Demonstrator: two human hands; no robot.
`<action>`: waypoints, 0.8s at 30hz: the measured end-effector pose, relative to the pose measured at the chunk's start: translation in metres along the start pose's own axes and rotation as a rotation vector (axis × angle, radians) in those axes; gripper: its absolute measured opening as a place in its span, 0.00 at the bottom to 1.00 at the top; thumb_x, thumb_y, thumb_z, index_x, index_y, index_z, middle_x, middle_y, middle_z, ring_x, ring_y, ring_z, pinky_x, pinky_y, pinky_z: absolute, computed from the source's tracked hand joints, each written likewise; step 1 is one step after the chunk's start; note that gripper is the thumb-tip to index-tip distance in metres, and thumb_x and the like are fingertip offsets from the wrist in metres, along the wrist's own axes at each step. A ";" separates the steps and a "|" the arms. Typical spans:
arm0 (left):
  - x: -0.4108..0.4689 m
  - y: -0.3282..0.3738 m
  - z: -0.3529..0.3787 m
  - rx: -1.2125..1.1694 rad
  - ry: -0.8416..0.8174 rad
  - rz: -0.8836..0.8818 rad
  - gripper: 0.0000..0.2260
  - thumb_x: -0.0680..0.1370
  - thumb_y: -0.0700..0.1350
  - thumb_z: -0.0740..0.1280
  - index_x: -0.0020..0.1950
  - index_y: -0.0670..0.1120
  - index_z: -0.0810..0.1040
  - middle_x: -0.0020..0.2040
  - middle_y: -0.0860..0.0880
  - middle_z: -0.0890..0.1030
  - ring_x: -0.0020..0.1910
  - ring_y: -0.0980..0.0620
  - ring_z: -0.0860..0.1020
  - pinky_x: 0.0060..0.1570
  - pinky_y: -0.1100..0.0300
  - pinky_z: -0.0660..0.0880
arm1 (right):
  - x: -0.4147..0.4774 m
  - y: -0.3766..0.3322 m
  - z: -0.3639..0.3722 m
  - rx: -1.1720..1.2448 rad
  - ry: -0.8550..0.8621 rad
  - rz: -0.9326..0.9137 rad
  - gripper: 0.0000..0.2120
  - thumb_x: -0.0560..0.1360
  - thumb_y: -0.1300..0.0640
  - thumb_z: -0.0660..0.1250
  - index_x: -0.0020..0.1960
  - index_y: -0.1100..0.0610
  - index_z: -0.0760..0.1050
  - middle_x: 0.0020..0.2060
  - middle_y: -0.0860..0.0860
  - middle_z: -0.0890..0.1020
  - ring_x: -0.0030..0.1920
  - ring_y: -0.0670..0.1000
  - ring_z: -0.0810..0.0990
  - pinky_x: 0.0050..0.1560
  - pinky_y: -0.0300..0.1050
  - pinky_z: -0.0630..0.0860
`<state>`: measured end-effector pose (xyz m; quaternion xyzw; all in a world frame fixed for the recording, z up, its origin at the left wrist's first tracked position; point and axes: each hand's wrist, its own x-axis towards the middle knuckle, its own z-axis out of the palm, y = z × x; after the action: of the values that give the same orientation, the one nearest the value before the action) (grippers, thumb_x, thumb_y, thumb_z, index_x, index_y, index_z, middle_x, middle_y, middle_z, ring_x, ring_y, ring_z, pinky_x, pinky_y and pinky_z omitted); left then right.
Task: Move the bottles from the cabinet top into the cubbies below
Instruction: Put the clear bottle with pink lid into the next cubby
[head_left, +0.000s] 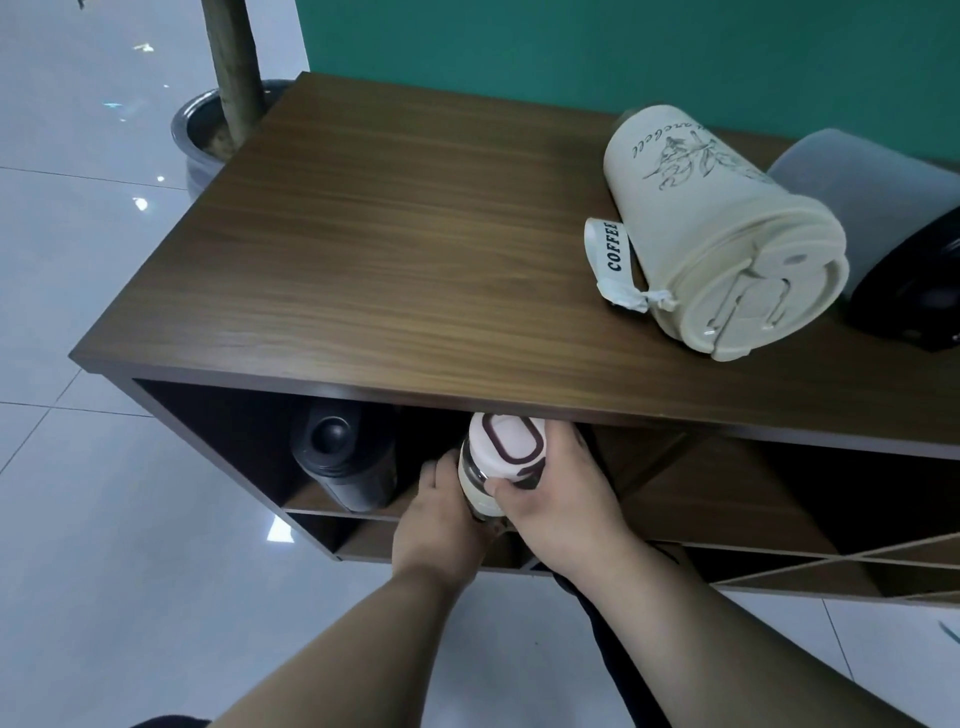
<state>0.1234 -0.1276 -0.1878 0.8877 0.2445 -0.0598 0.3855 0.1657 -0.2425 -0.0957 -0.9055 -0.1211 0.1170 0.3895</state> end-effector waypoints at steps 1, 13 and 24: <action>0.000 -0.002 0.001 0.002 0.008 -0.006 0.33 0.72 0.52 0.75 0.72 0.50 0.63 0.67 0.49 0.70 0.59 0.46 0.80 0.51 0.53 0.77 | 0.000 0.000 0.000 0.004 -0.001 0.007 0.34 0.68 0.54 0.75 0.69 0.43 0.65 0.66 0.44 0.75 0.67 0.48 0.73 0.66 0.47 0.72; 0.001 -0.009 -0.005 -0.051 0.001 -0.050 0.36 0.74 0.49 0.73 0.77 0.55 0.58 0.63 0.47 0.82 0.56 0.43 0.82 0.52 0.49 0.79 | -0.001 -0.002 0.011 0.017 0.118 0.049 0.39 0.62 0.48 0.80 0.69 0.47 0.66 0.66 0.47 0.74 0.67 0.50 0.74 0.66 0.51 0.74; 0.004 -0.013 -0.008 -0.057 -0.033 -0.026 0.39 0.75 0.48 0.72 0.81 0.56 0.55 0.61 0.48 0.83 0.56 0.44 0.82 0.53 0.49 0.79 | -0.004 -0.004 0.016 -0.009 0.176 0.048 0.42 0.61 0.46 0.81 0.69 0.49 0.66 0.69 0.46 0.72 0.69 0.51 0.72 0.66 0.51 0.73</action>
<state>0.1199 -0.1130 -0.1915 0.8719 0.2513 -0.0726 0.4140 0.1564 -0.2300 -0.1033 -0.9166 -0.0653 0.0456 0.3917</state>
